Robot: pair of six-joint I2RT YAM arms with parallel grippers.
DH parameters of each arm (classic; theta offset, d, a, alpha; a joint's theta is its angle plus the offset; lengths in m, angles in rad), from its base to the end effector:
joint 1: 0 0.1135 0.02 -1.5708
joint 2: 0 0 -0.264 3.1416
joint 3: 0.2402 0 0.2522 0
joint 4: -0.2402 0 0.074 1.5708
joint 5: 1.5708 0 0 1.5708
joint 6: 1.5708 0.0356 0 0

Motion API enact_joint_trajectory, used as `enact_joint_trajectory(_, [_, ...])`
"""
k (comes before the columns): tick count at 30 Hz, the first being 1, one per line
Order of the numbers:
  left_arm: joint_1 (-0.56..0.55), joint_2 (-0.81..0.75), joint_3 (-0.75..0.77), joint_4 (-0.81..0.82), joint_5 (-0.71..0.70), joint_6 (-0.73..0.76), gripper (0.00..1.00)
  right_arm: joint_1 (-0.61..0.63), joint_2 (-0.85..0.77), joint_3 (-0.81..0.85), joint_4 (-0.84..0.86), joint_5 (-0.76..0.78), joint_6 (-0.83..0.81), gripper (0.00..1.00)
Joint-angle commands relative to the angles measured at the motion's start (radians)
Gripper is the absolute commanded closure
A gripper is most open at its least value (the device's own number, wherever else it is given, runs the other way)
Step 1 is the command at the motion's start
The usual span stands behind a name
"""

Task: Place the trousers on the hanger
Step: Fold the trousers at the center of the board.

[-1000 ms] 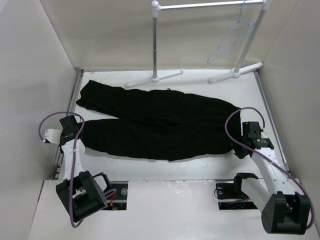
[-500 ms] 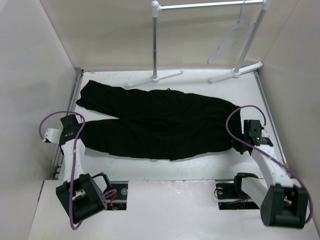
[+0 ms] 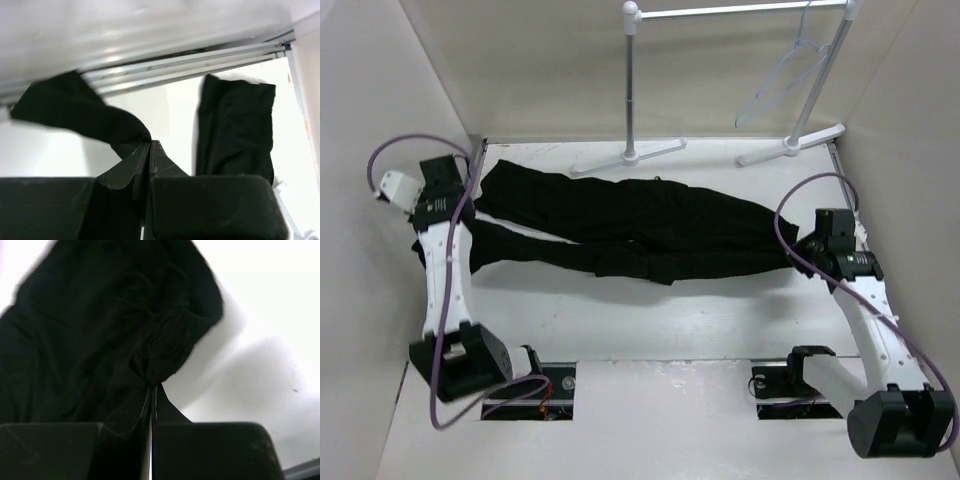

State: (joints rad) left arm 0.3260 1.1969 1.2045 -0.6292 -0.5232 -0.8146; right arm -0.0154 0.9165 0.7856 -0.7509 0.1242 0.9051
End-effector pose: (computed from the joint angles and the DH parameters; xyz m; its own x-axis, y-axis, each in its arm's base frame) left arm 0.2343 0.0980 0.3601 0.1032 -0.6303 -0.7695 -0.8557 0.3382 -0.3917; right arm 0.1794 -0.0072 0.2661 -0.4027 0.7867 -0.4679 0.6651 0.6027 0.4410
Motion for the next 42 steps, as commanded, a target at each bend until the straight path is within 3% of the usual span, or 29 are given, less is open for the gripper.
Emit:
enact_joint_trajectory(1, [-0.046,0.168,0.162,0.043,-0.109,0.098,0.99,0.005,0.065,0.098,0.062,0.04,-0.026,0.98])
enact_joint_trajectory(8, [-0.13,0.613,0.597,0.077,-0.106,0.219,0.99,-0.06,0.293,0.276,0.133,-0.009,-0.067,0.97])
enact_joint_trajectory(15, [-0.156,1.004,1.067,0.023,-0.09,0.262,0.98,-0.087,0.646,0.564,0.165,-0.02,-0.087,0.98])
enact_joint_trajectory(23, [-0.16,1.205,1.164,0.183,-0.044,0.262,0.94,-0.088,1.073,0.917,0.131,-0.003,-0.057,0.95])
enact_joint_trajectory(26, [-0.17,1.231,1.211,0.253,-0.035,0.265,0.88,-0.088,1.134,0.969,0.134,-0.023,-0.011,0.82])
enact_joint_trajectory(27, [-0.17,1.237,1.227,0.281,-0.025,0.269,0.8,-0.085,1.144,0.983,0.142,-0.027,-0.002,0.72])
enact_joint_trajectory(29, [-0.17,1.231,1.233,0.319,0.037,0.266,0.63,-0.082,1.139,0.992,0.145,-0.02,-0.002,0.59])
enact_joint_trajectory(31, [-0.167,1.198,1.212,0.324,0.101,0.267,0.39,-0.082,1.109,0.983,0.156,-0.014,-0.015,0.47])
enact_joint_trajectory(32, [-0.163,1.172,1.178,0.318,0.11,0.27,0.34,-0.082,1.08,0.965,0.168,-0.015,-0.034,0.43])
enact_joint_trajectory(35, [-0.153,0.973,0.854,0.356,0.108,0.255,0.25,-0.074,0.965,0.844,0.223,-0.009,-0.087,0.31])
enact_joint_trajectory(38, [-0.14,0.758,0.463,0.477,0.104,0.201,0.25,-0.059,0.822,0.652,0.3,-0.014,-0.101,0.28])
enact_joint_trajectory(40, [-0.121,0.654,0.266,0.508,0.118,0.131,0.28,-0.045,0.718,0.513,0.356,-0.015,-0.095,0.31])
enact_joint_trajectory(42, [-0.107,0.597,0.131,0.529,0.17,0.065,0.3,-0.031,0.624,0.39,0.412,-0.017,-0.074,0.57])
